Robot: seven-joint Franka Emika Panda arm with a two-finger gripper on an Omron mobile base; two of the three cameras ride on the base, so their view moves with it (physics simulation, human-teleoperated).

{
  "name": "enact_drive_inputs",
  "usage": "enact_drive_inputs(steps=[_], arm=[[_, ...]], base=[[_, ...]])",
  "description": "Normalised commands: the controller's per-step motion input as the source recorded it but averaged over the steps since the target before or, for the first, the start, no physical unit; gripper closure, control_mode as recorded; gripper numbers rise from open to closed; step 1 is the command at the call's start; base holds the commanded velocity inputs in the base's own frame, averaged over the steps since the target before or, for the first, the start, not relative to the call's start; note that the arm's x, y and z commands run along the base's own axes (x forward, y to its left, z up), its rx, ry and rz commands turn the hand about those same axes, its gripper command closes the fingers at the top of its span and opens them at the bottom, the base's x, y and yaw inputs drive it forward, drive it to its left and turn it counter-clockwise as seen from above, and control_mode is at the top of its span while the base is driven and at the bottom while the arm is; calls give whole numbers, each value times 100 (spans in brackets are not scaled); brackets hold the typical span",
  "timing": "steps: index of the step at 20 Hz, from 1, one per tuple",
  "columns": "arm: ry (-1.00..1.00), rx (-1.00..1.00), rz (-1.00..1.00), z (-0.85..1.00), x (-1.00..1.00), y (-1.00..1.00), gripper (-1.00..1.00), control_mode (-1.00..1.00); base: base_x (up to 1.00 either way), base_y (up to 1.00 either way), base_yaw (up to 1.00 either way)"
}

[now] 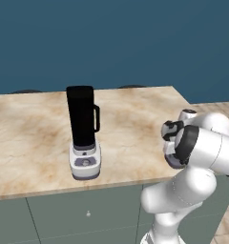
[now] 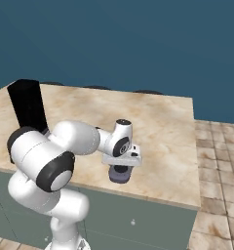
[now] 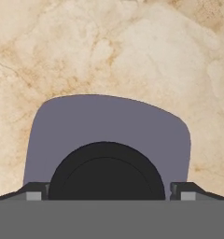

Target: Grab the onion and garlic from the fridge, place them in the blender, close the lid, and turn on the blender to create a marinade.

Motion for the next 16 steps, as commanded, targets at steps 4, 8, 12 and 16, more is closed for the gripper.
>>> enact_drive_inputs(steps=[4, 8, 12, 16], arm=[[0, 6, 0, -25, -35, 13, 100, -100], [-6, 1, 0, 0, -35, 18, 100, -100], [-9, 0, 0, 21, -18, 17, 100, -100], [-17, 0, 0, 85, -1, 19, 100, -100]], base=[[0, 0, 0], [0, 0, 0], [0, 0, 0], [0, 0, 0]])
